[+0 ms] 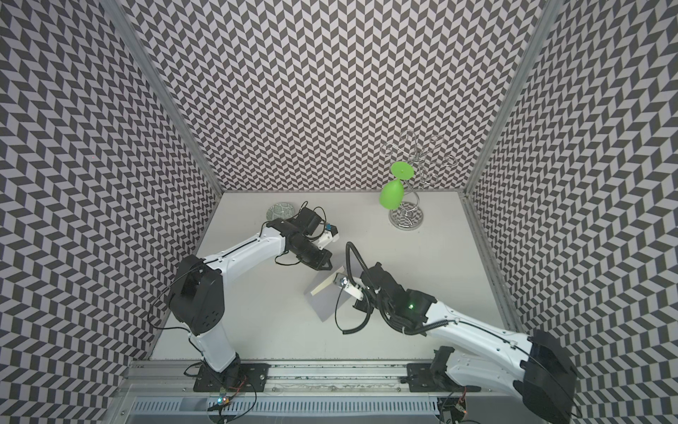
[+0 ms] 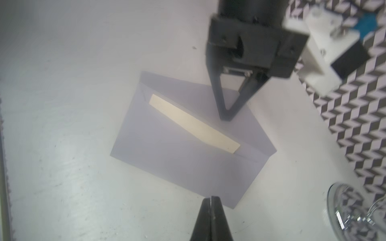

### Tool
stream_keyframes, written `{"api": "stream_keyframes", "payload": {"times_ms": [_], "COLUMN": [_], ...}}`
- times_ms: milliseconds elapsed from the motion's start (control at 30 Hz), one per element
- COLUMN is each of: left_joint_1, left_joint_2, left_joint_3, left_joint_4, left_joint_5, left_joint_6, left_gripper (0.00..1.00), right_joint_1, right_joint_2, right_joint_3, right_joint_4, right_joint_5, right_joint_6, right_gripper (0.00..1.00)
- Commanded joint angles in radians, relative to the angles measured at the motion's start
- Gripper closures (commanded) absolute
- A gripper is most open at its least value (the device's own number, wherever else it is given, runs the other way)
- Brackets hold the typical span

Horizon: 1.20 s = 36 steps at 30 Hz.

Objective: Fold the letter paper in half and place it into the envelope
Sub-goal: Fold the envelope flap on the envelope.

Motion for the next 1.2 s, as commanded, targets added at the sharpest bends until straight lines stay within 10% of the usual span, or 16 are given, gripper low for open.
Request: {"api": "stream_keyframes", "payload": {"times_ms": [0, 400, 667, 900, 1167], "left_joint_1": [-0.009, -0.051, -0.105, -0.130, -0.120], "left_joint_2": [-0.012, 0.005, 0.038, 0.091, 0.121], "left_joint_3": [0.004, -0.045, -0.078, -0.112, -0.235], "left_joint_4": [0.038, 0.061, 0.084, 0.130, 0.239], "left_joint_5": [-0.067, -0.124, -0.167, -0.150, -0.134], "left_joint_6": [-0.041, -0.077, -0.116, -0.172, -0.220], "left_gripper": [1.00, 0.97, 0.87, 0.53, 0.47], "right_joint_1": [-0.031, -0.170, -0.179, -0.186, -0.194], "right_joint_2": [0.093, 0.643, 0.653, 0.643, 0.626], "right_joint_3": [0.015, 0.245, 0.204, 0.188, 0.182], "right_joint_4": [0.055, -0.116, -0.062, -0.048, -0.057], "right_joint_5": [-0.018, -0.291, -0.344, -0.372, -0.362], "right_joint_6": [0.340, 0.515, 0.572, 0.574, 0.582], "right_gripper": [1.00, 1.00, 1.00, 1.00, 0.96]}}
